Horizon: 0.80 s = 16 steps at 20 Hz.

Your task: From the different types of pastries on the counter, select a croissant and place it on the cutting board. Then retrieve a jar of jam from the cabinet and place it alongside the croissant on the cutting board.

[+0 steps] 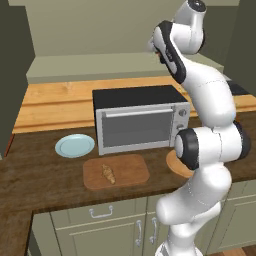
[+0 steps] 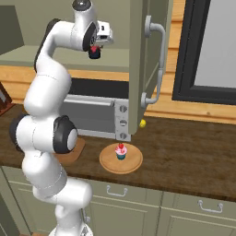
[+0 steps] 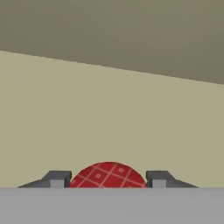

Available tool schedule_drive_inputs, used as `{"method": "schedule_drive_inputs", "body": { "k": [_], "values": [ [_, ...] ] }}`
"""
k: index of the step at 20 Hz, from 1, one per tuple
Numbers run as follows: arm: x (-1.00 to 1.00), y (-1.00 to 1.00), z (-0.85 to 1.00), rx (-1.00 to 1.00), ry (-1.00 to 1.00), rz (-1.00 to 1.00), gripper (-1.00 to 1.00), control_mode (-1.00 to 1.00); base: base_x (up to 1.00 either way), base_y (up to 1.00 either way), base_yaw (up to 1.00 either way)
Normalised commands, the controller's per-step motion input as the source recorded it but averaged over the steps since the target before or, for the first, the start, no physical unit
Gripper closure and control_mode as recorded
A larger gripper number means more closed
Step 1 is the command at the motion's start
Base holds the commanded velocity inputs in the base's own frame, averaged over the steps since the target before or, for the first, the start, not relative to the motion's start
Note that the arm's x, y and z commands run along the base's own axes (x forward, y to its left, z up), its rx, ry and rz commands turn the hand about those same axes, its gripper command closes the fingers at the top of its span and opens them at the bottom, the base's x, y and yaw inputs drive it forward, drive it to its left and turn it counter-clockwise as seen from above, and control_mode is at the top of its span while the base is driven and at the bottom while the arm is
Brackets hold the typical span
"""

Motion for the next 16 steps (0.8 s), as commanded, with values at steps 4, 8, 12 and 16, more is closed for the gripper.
{"method": "schedule_drive_inputs", "body": {
  "k": [4,8,12,16],
  "values": [
    [-1.0,0.04,-0.16,0.0,-0.02,0.34,1.0,-1.0,0.0,0.0,0.0],
    [-1.0,0.39,-0.48,0.05,0.0,0.3,1.0,-1.0,0.0,0.0,0.0],
    [-1.0,0.64,-0.5,0.13,0.0,0.28,1.0,-1.0,0.0,0.0,0.0],
    [-1.0,0.51,-0.48,0.19,0.0,0.28,1.0,-1.0,0.0,0.0,0.0]
  ]
}}
